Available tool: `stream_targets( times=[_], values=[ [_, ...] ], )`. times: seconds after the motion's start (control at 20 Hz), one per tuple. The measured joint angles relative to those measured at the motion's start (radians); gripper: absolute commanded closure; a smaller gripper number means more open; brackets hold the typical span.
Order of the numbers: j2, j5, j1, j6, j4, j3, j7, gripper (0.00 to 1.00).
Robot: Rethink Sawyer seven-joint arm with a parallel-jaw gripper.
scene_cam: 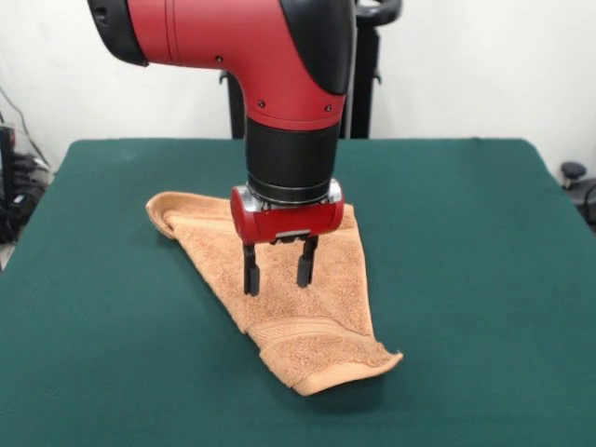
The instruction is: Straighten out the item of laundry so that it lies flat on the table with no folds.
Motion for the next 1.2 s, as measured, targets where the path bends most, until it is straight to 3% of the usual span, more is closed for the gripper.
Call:
stream_targets(
  times=[1.2],
  values=[
    [0.000,-0.010,-0.014,0.000,0.000,0.001,0.000,0.00]
  ],
)
